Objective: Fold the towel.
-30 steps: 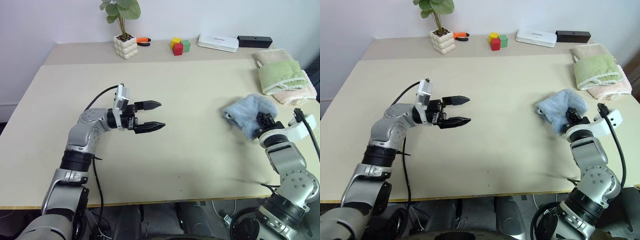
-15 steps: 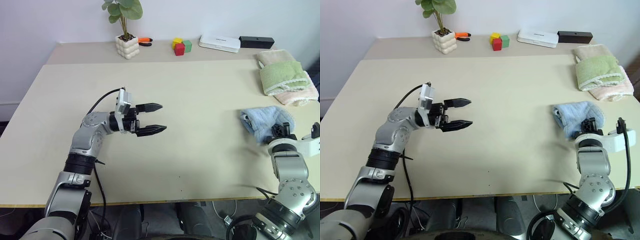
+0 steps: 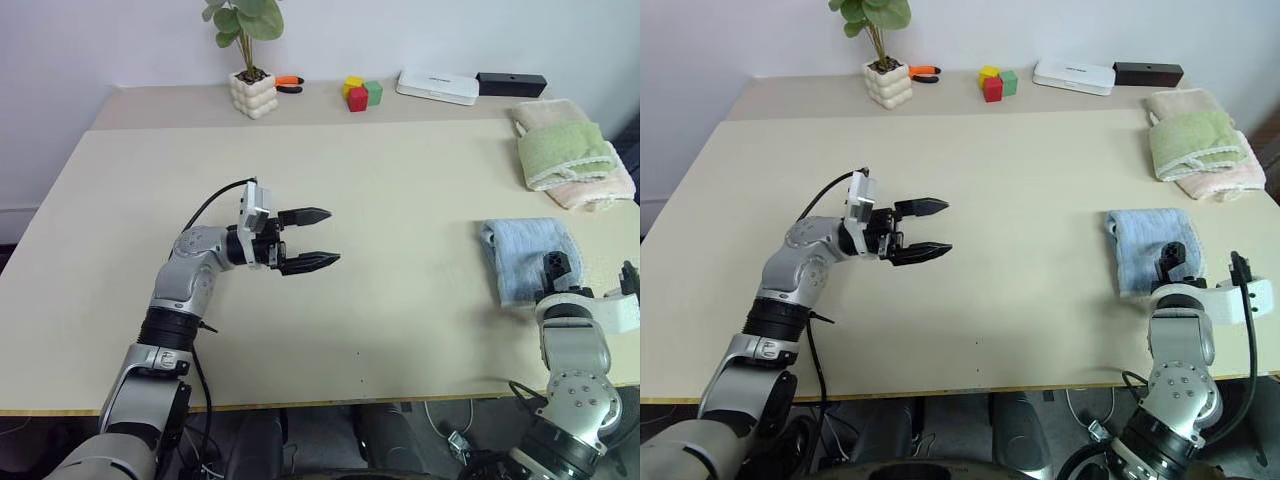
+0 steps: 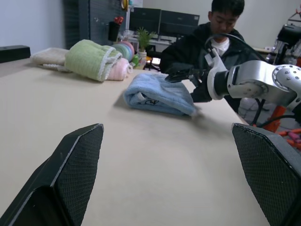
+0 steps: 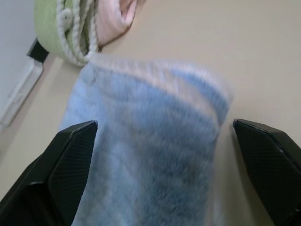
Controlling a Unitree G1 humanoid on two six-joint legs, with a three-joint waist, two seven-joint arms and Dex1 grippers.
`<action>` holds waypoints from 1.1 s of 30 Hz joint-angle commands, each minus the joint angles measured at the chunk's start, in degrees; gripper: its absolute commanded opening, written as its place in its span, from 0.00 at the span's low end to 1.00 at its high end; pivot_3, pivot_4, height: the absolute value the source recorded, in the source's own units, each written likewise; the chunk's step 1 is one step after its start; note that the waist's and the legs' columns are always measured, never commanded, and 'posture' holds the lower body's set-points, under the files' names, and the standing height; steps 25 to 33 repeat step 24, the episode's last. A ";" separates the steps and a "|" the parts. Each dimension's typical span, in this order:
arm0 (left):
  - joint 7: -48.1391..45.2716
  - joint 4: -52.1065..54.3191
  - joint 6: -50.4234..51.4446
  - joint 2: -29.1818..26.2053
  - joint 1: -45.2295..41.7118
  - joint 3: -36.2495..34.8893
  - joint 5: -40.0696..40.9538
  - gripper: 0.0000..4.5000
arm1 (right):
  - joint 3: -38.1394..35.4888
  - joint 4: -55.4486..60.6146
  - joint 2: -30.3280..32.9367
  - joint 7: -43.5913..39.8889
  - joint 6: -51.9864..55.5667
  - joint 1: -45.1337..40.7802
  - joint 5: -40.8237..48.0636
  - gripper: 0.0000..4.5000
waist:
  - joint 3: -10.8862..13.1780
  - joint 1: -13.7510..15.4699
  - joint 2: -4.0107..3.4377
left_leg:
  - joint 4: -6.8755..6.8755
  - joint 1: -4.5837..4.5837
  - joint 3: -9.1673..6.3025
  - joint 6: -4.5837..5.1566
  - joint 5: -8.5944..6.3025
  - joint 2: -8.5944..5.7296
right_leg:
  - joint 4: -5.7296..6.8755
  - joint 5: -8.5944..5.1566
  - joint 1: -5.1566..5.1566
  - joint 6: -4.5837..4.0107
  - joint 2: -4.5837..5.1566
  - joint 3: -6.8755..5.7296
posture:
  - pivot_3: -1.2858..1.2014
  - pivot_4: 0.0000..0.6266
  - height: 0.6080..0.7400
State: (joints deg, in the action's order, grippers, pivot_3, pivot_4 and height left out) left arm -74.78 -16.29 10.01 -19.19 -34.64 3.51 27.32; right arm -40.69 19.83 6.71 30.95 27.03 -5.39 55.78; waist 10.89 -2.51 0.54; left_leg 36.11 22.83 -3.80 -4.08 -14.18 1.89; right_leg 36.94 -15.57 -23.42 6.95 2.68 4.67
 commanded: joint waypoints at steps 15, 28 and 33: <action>4.50 2.92 -4.88 -4.21 2.57 -4.40 -1.77 1.00 | 25.64 7.39 29.61 -50.50 -4.21 0.39 -16.77 0.98 | 0.04 -0.31 -0.03 | -0.09 -0.22 -0.01 0.03 -0.02 0.03 | 0.03 -0.12 0.12 -0.03 -0.10 0.05 | 0.52 0.24 1.00; 9.13 12.80 -2.46 -10.96 10.97 -8.28 -0.80 1.00 | 30.60 1.59 36.75 -78.07 -10.65 -1.88 -19.15 0.98 | 0.16 0.14 0.18 | 0.05 -0.18 0.01 0.05 -0.03 -0.02 | 0.02 -0.13 0.18 0.02 0.04 0.01 | 0.52 0.24 1.00; 9.13 12.80 -2.46 -10.96 10.97 -8.28 -0.80 1.00 | 30.60 1.59 36.75 -78.07 -10.65 -1.88 -19.15 0.98 | 0.16 0.14 0.18 | 0.05 -0.18 0.01 0.05 -0.03 -0.02 | 0.02 -0.13 0.18 0.02 0.04 0.01 | 0.52 0.24 1.00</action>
